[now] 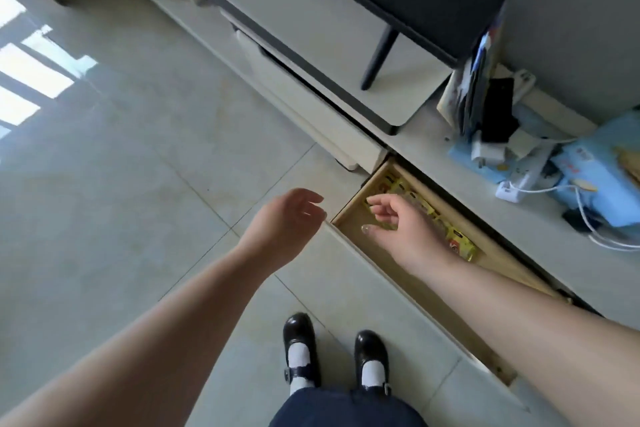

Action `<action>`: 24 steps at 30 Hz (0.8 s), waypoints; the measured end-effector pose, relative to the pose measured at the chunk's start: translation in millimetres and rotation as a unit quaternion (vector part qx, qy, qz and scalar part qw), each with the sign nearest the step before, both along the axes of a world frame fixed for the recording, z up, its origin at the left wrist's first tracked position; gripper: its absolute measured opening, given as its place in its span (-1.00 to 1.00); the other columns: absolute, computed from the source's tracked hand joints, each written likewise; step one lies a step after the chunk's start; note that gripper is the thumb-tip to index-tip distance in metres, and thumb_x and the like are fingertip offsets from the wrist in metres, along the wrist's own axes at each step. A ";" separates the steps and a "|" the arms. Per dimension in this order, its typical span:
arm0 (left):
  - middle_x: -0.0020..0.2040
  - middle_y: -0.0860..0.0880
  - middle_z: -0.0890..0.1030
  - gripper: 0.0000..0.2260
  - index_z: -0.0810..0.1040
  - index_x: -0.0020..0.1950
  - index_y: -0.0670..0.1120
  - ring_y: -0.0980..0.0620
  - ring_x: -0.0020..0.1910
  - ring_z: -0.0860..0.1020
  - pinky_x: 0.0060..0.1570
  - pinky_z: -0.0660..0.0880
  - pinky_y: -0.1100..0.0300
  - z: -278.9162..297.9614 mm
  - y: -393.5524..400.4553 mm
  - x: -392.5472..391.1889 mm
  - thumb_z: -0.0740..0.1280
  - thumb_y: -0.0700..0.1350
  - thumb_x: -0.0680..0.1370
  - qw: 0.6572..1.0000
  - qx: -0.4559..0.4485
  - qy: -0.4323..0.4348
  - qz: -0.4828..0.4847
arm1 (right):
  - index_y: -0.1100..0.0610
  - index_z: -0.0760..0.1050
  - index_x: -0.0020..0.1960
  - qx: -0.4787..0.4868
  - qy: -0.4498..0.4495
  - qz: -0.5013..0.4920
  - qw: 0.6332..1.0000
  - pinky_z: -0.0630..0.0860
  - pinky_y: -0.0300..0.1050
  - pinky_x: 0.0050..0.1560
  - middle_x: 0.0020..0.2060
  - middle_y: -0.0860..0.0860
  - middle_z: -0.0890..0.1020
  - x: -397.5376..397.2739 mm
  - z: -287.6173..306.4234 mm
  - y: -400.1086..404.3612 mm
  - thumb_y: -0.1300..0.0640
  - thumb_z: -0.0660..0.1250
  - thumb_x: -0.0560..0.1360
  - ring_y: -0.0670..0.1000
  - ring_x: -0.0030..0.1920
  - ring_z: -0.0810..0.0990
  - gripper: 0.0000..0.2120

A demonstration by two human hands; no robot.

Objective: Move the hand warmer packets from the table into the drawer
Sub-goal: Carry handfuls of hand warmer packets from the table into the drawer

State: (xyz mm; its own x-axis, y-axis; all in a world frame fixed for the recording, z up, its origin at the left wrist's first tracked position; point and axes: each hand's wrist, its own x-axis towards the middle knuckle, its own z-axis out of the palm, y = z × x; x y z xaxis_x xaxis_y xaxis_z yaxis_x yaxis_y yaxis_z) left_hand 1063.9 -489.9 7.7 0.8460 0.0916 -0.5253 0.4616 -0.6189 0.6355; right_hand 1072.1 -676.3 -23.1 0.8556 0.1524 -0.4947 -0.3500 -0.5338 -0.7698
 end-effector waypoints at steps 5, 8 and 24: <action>-0.15 0.17 0.60 -0.88 0.54 0.04 0.05 0.28 -0.24 0.55 -0.43 0.39 0.43 80.1 54.7 -74.1 0.34 -0.10 0.52 0.984 -0.053 -0.037 0.164 | 0.02 0.44 0.17 0.040 0.000 0.114 0.993 0.43 -0.16 0.20 0.06 -0.02 0.51 -30.3 83.6 60.6 0.21 0.40 0.44 -0.04 0.15 0.52 -0.67; -0.09 0.08 0.61 -0.85 0.55 0.09 -0.02 0.32 -0.32 0.52 -0.50 0.33 0.50 125.7 86.0 -129.2 0.34 -0.14 0.53 0.963 -0.083 -0.070 0.248 | -0.02 0.43 0.15 0.038 -0.018 0.179 0.983 0.42 -0.18 0.17 0.08 -0.03 0.52 -54.7 131.8 100.0 0.16 0.40 0.45 -0.06 0.14 0.51 -0.68; 0.01 -0.07 0.63 -0.80 0.53 0.15 -0.12 0.08 -0.05 0.58 -0.04 0.50 0.31 301.2 215.1 -589.7 0.35 -0.19 0.53 0.787 -0.011 -0.207 0.581 | 0.08 0.47 0.23 0.121 -0.093 0.541 0.827 0.48 0.01 0.25 0.09 0.06 0.59 -392.3 326.9 355.1 0.14 0.44 0.42 0.00 0.14 0.56 -0.61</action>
